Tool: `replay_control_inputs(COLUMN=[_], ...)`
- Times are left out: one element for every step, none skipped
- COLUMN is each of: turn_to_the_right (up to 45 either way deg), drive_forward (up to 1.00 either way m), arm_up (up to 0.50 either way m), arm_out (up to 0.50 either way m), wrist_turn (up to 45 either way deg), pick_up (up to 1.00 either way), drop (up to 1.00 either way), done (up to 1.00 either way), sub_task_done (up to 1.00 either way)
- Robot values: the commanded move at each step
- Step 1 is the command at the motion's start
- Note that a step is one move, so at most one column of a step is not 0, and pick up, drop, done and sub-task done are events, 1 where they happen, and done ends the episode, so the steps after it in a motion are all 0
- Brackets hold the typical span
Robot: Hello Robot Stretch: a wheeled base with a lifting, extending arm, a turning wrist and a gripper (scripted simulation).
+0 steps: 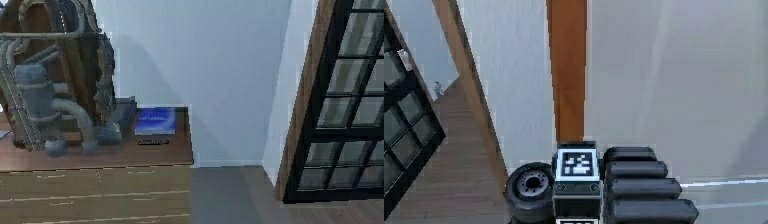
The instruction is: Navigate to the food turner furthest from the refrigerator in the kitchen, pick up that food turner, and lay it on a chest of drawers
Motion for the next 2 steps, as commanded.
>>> replay_control_inputs(turn_to_the_right=[-45.0,-6.0], drive_forward=[0.00,0.00], arm_up=[0.00,0.00], arm_out=[0.00,0.00], wrist_turn=[0.0,0.0], pick_up=[0.00,0.00], drop=[0.00,0.00], done=[0.00,0.00], sub_task_done=[0.00,0.00])
